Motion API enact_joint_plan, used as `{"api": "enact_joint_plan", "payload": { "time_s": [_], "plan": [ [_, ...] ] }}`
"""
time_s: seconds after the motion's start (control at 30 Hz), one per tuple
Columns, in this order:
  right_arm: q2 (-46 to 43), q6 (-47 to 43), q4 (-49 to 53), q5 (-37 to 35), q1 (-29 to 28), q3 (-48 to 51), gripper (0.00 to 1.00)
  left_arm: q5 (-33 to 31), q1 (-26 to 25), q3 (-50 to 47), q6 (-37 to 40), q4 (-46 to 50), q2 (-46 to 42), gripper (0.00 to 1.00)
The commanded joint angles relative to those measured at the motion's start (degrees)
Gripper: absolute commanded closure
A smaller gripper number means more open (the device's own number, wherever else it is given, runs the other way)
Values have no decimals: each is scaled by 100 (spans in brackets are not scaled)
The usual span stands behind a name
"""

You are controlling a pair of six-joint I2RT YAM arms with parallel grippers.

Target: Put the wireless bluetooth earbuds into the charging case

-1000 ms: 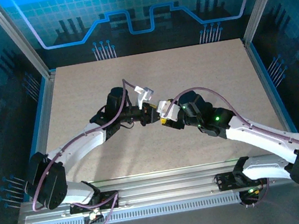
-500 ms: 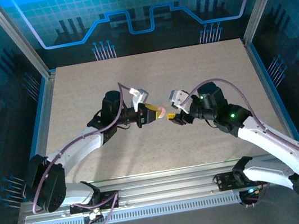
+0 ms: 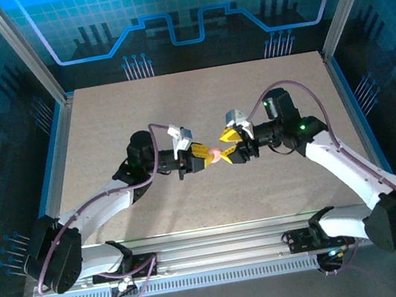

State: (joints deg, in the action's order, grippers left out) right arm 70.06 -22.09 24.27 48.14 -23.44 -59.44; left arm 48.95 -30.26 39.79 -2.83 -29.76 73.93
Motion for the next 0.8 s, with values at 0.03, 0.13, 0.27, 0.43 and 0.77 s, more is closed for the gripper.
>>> {"api": "enact_joint_plan", "payload": {
  "time_s": [0.03, 0.13, 0.27, 0.43, 0.77],
  "plan": [
    [240, -413, 624, 587, -79, -390, 48, 360, -49, -33, 146, -265, -124, 87],
    [429, -603, 853, 622, -171, -559, 50, 370, -52, -26, 136, -284, -142, 87],
    [702, -798, 1166, 703, -232, -776, 56, 374, -65, -24, 118, -302, -153, 87],
    [836, -906, 1340, 773, -255, -900, 70, 389, -85, -24, 116, -303, -186, 87],
    [784, -945, 1490, 695, -257, -951, 84, 320, -82, -49, 175, -238, -309, 82]
  ]
}}
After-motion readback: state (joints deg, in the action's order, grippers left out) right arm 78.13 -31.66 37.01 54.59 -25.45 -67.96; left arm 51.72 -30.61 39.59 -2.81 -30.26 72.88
